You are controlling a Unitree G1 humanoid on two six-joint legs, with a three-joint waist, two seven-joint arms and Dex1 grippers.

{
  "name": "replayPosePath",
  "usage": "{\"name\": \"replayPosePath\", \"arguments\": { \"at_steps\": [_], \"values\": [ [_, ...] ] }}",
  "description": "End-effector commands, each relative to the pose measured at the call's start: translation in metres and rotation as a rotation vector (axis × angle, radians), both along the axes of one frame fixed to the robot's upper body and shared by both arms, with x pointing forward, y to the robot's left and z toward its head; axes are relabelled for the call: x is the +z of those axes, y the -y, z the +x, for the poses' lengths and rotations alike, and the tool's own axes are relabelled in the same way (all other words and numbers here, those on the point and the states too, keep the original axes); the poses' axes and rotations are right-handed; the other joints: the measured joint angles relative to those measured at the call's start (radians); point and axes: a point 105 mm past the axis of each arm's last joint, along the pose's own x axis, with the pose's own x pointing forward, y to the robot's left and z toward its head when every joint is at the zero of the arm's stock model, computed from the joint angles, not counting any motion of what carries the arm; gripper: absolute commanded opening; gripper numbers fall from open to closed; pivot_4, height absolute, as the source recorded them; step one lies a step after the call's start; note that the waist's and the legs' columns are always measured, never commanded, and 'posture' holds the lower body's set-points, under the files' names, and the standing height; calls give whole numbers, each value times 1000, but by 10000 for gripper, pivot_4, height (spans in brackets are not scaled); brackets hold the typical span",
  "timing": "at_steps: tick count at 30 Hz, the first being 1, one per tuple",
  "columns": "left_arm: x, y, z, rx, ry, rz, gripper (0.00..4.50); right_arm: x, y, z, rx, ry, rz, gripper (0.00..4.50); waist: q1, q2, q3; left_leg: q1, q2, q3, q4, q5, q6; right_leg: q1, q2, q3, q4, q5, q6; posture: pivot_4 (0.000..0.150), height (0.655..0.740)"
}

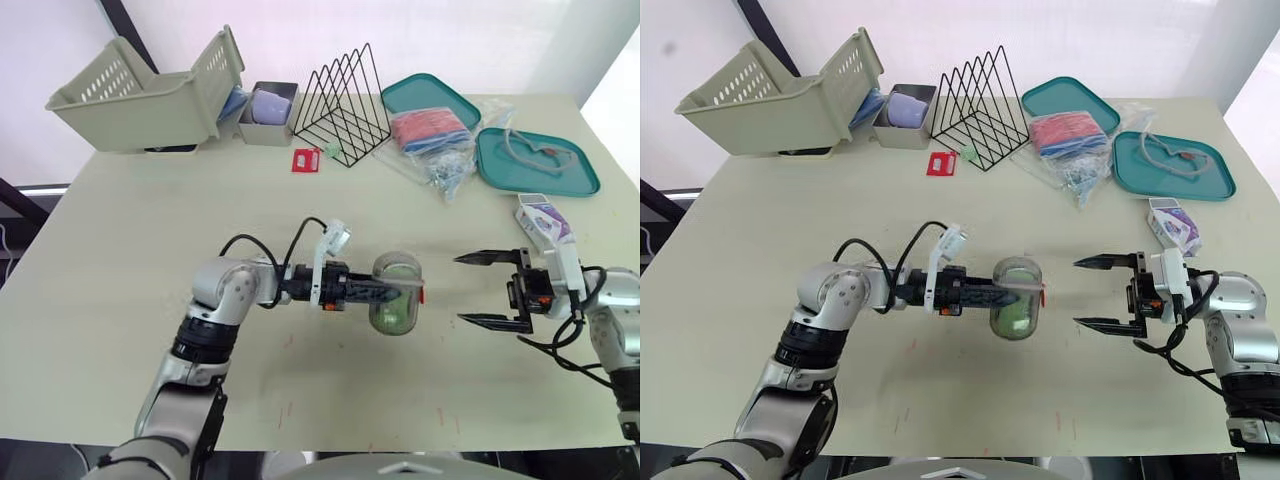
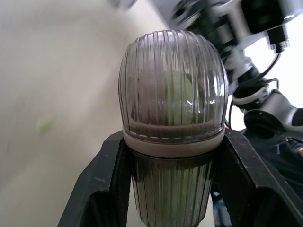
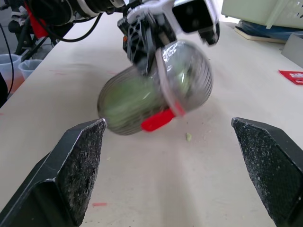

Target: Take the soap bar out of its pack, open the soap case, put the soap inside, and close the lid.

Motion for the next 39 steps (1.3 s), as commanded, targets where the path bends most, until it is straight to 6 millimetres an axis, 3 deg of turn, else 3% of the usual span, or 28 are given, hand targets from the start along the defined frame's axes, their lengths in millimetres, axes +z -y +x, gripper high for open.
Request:
{"name": "replayPosePath", "arguments": {
  "at_steps": [1,13,18,19,22,29,34,39],
  "values": [
    [-9,-1,5,38,-123,53,19655,7,3,-1,-16,32,12,44480,-1,0,0,0,0,0,0,0,0,0,0,0,0,0,0,1500,7400],
    [-41,-11,34,194,-227,231,19655,5,0,3,-22,28,9,44480,-1,0,0,0,-1,-1,0,0,0,1,0,0,0,0,0,1500,7400],
    [-40,-21,43,220,-105,261,43097,5,-1,5,-22,29,10,45000,-2,0,-1,4,-1,-1,0,0,0,4,0,0,0,0,0,1500,7400],
    [-41,-25,46,228,-44,288,44570,5,-2,5,-22,29,11,45000,-2,0,-1,6,-1,-1,0,0,0,5,0,0,0,0,0,1500,7400],
    [-36,-36,53,220,145,330,44570,3,-2,6,-22,25,12,45000,-7,0,-1,10,-1,-2,0,0,0,9,0,1,0,0,0,1500,7400],
    [-2,-62,56,177,528,315,44570,-2,0,11,-50,-6,15,45000,-32,-1,0,20,-10,-10,-11,0,-1,12,2,10,0,0,-1,1500,7400],
    [17,-89,49,169,832,342,44570,-7,10,19,-135,-24,6,45000,-24,-1,1,13,-10,-10,-12,0,-1,4,1,10,-2,-1,-1,1500,7400],
    [29,-101,46,340,934,296,44570,-14,17,27,-227,-34,22,45000,-2,-2,1,5,-11,-10,-8,0,0,-1,-1,9,-1,0,-1,1500,7400]
  ]
}}
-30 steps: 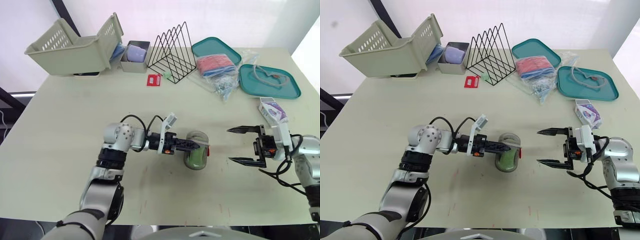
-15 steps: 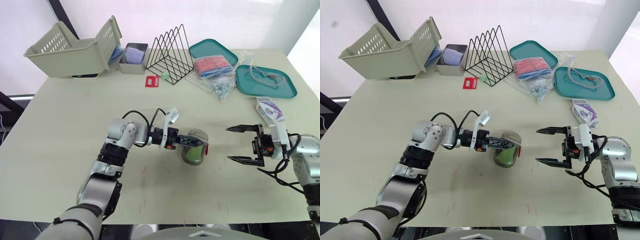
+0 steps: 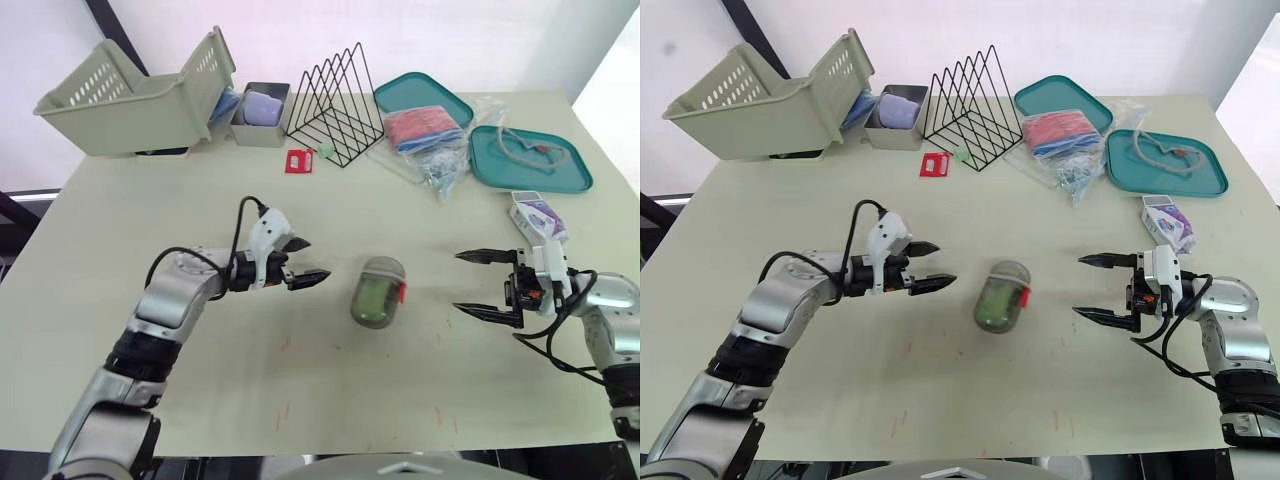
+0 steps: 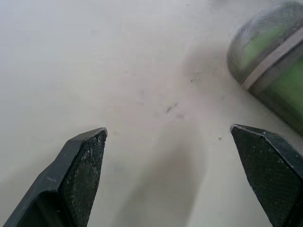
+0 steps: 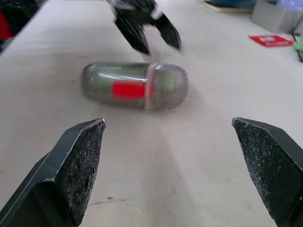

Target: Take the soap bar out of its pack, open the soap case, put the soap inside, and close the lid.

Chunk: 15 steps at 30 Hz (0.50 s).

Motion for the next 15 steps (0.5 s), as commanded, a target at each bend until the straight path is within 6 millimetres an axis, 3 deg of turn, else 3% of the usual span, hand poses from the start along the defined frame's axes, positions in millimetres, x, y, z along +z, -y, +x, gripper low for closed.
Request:
{"name": "replayPosePath", "arguments": {
  "at_steps": [1,5,15],
  "values": [
    [26,-2,0,49,155,-42,44570,6,5,5,-49,47,12,45000,7,0,0,0,0,0,0,0,0,0,0,0,0,0,0,1500,7400],
    [32,-8,-7,110,207,-87,44570,1,3,7,-66,40,22,45000,7,0,0,0,0,0,0,0,0,0,0,0,0,0,0,1500,7400],
    [21,-13,-22,167,194,-126,44570,-2,-2,5,-69,32,44,45000,7,0,0,-1,0,0,-1,0,0,-1,1,0,1,0,0,1500,7400]
  ]
}}
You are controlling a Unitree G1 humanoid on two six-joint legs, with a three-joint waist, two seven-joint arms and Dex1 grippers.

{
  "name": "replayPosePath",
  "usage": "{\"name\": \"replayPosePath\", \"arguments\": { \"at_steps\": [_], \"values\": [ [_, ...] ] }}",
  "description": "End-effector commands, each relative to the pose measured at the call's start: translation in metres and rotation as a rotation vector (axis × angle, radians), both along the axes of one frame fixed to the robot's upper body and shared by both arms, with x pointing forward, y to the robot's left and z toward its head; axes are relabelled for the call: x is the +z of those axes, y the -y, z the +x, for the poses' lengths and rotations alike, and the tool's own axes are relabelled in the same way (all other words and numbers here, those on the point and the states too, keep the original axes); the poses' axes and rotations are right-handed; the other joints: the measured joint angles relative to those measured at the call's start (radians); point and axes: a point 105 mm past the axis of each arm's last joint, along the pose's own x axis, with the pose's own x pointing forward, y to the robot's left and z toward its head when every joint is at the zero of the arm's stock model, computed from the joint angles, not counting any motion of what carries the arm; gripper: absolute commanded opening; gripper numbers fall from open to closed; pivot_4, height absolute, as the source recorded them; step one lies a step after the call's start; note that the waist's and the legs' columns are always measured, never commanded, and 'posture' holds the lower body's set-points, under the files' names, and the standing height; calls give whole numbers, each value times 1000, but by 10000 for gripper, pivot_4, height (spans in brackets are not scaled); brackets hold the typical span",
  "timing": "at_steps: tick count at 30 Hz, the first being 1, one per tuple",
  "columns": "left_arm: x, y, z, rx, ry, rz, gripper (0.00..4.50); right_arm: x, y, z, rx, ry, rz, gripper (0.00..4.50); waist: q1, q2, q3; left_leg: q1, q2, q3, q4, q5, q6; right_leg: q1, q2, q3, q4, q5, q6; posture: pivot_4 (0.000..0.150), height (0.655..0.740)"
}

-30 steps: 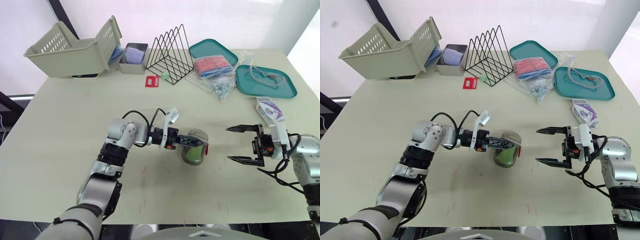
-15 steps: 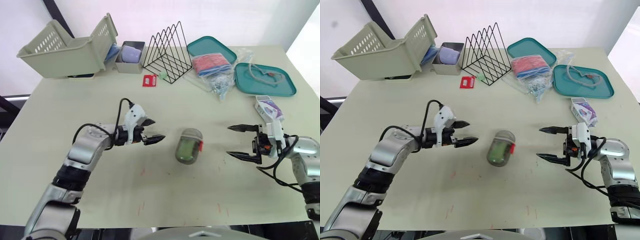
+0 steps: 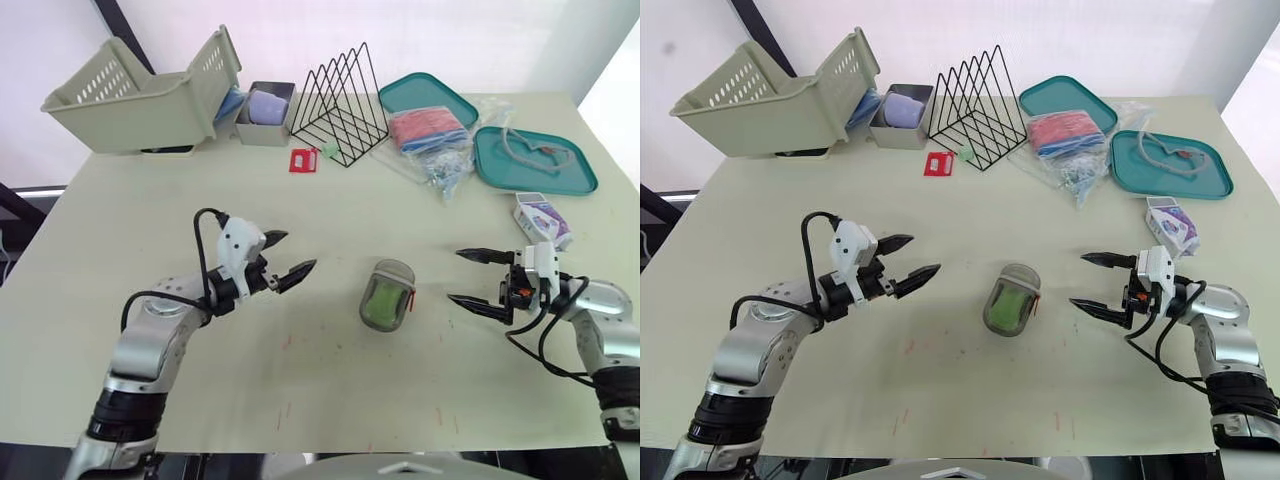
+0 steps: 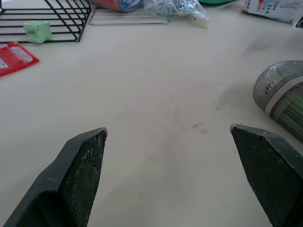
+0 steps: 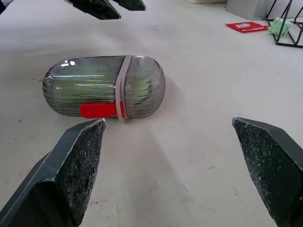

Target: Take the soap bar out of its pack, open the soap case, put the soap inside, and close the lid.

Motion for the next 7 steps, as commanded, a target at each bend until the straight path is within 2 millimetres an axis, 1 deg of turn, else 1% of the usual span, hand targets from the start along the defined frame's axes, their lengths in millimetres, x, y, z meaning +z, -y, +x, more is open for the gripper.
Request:
{"name": "replayPosePath", "arguments": {
  "at_steps": [1,7],
  "values": [
    [14,1,-1,7,73,-10,44570,7,0,-1,-3,42,11,45000,0,0,0,0,0,0,0,0,0,0,0,0,0,0,0,1500,7400],
    [8,4,-3,-4,68,31,44570,5,3,-4,-6,36,8,45000,-1,0,0,0,0,0,0,0,0,0,0,0,0,0,0,1500,7400]
  ]
}}
